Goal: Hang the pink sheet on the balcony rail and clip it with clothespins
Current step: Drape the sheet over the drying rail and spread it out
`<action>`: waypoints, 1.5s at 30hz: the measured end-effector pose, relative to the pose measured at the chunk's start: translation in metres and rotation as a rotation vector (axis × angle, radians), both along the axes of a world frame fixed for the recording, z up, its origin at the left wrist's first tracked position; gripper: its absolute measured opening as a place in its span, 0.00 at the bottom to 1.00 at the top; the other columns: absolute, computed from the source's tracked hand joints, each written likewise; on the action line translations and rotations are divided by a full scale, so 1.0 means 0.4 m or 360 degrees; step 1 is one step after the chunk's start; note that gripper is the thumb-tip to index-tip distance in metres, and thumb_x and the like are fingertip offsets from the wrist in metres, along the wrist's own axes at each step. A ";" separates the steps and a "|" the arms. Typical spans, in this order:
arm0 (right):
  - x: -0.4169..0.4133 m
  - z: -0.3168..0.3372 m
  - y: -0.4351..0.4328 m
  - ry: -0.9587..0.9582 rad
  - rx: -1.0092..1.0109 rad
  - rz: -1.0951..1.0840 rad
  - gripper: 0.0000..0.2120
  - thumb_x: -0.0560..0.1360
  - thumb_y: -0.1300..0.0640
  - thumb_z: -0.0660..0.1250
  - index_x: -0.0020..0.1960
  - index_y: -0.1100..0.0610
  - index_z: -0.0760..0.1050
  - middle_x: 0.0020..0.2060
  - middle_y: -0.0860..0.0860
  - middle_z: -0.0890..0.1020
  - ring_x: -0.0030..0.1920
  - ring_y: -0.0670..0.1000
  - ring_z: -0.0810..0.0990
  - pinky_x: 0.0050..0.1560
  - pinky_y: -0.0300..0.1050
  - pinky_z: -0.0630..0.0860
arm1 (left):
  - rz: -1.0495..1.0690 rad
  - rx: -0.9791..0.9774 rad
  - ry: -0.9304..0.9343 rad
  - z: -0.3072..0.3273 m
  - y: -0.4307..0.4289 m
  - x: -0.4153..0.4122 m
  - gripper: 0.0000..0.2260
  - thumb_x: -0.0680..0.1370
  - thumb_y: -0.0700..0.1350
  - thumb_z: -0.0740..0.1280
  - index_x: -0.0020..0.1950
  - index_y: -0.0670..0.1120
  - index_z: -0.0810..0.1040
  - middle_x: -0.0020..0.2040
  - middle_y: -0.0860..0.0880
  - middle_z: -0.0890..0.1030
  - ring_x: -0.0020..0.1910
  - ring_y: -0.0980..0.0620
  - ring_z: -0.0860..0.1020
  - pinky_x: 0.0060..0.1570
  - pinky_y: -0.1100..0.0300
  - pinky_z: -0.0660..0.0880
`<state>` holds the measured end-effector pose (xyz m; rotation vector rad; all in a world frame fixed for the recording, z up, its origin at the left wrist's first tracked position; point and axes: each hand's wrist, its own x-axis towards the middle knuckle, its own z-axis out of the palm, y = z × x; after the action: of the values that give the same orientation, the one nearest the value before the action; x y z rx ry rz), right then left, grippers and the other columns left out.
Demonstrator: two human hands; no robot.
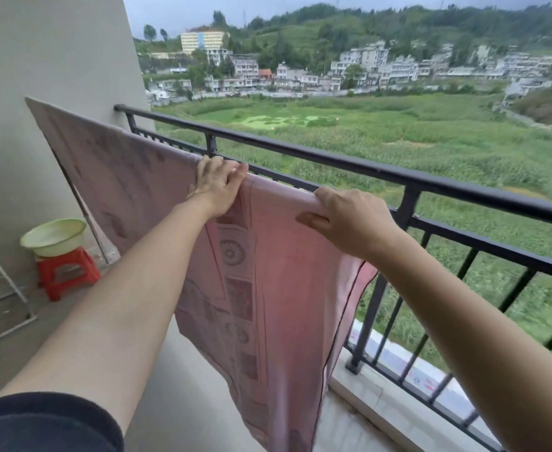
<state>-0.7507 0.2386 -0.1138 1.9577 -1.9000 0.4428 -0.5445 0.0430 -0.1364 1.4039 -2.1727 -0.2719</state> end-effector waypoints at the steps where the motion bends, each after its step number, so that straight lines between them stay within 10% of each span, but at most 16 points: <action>1: 0.002 -0.005 0.001 -0.0015 -0.0048 -0.0002 0.24 0.77 0.33 0.57 0.52 0.54 0.70 0.41 0.54 0.81 0.41 0.60 0.81 0.34 0.48 0.72 | -0.0010 -0.0020 -0.0003 -0.004 -0.006 0.005 0.26 0.79 0.67 0.44 0.69 0.57 0.67 0.72 0.52 0.62 0.77 0.50 0.48 0.69 0.34 0.53; 16: 0.000 -0.067 -0.008 -0.0417 -0.0504 0.0083 0.23 0.76 0.36 0.63 0.60 0.52 0.79 0.47 0.50 0.84 0.43 0.54 0.83 0.42 0.49 0.79 | 0.0131 -0.0160 0.0161 -0.046 -0.071 -0.009 0.26 0.75 0.64 0.38 0.55 0.53 0.70 0.63 0.46 0.69 0.69 0.41 0.59 0.72 0.46 0.55; 22: -0.033 -0.047 0.079 -0.0581 -0.0107 0.0001 0.33 0.66 0.37 0.74 0.66 0.48 0.73 0.53 0.49 0.82 0.51 0.53 0.80 0.49 0.51 0.78 | 0.0133 -0.0180 0.0186 -0.029 -0.026 -0.040 0.25 0.75 0.61 0.41 0.53 0.51 0.72 0.62 0.45 0.69 0.71 0.42 0.57 0.70 0.43 0.58; 27: -0.142 -0.044 0.217 -0.1049 0.0145 -0.0167 0.15 0.66 0.44 0.79 0.38 0.56 0.83 0.30 0.50 0.84 0.32 0.50 0.82 0.38 0.53 0.82 | 0.0220 -0.0125 0.0222 -0.028 -0.010 -0.071 0.20 0.80 0.53 0.47 0.60 0.49 0.75 0.74 0.46 0.63 0.77 0.45 0.51 0.70 0.38 0.54; 34: -0.159 -0.069 0.300 -0.1158 0.0026 -0.0198 0.14 0.75 0.45 0.70 0.41 0.55 0.85 0.32 0.53 0.84 0.28 0.48 0.75 0.29 0.46 0.73 | 0.0293 -0.0268 0.0329 -0.013 0.059 -0.124 0.24 0.81 0.53 0.47 0.61 0.43 0.76 0.70 0.39 0.70 0.73 0.37 0.60 0.74 0.42 0.51; 45: -0.427 -0.320 0.749 -0.1115 -0.0066 -0.0997 0.20 0.79 0.44 0.62 0.67 0.52 0.73 0.58 0.49 0.80 0.53 0.50 0.81 0.55 0.52 0.80 | -0.0905 -0.0955 0.0392 -0.017 0.720 -0.626 0.21 0.83 0.55 0.50 0.65 0.46 0.76 0.71 0.42 0.73 0.69 0.43 0.70 0.68 0.45 0.61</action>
<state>-0.9216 0.5381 -0.2419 1.1287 -2.7384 1.0421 -0.7949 0.3310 -0.1432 0.3959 -2.1445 0.0173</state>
